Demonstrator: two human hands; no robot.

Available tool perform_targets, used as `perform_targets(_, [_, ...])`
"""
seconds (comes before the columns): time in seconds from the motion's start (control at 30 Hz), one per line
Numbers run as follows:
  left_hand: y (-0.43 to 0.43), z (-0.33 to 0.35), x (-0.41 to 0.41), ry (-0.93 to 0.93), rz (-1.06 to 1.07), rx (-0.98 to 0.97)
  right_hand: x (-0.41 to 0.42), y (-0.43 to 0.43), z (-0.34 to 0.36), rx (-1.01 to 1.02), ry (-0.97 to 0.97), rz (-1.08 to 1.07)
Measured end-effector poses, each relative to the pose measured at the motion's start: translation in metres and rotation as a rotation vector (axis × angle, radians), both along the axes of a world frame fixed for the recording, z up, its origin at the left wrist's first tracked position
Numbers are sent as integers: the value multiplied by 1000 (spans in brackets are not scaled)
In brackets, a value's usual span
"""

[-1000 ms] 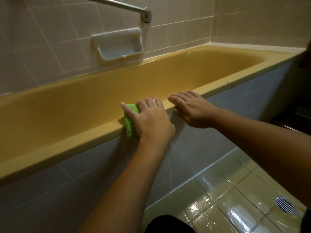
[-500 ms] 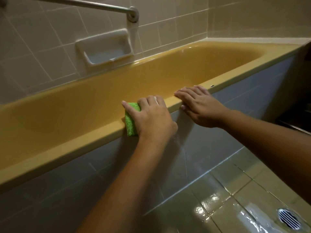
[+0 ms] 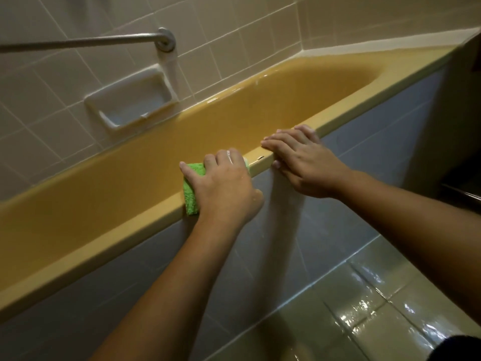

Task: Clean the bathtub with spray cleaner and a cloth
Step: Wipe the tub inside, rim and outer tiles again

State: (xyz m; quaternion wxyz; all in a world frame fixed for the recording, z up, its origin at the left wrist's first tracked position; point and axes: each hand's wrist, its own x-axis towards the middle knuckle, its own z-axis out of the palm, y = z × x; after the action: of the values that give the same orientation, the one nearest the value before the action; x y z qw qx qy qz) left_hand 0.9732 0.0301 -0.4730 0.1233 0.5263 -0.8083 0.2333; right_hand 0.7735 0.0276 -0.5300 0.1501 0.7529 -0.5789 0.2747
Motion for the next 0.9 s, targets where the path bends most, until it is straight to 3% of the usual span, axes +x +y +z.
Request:
perform_targets(0.5, [-8,2,-162,-16,-53,63,-136,-2,1,89,-90,-108])
perform_targets(0.9, [-19,11,-212,-116,-108,65,-187,-7,1,75,-85,-144])
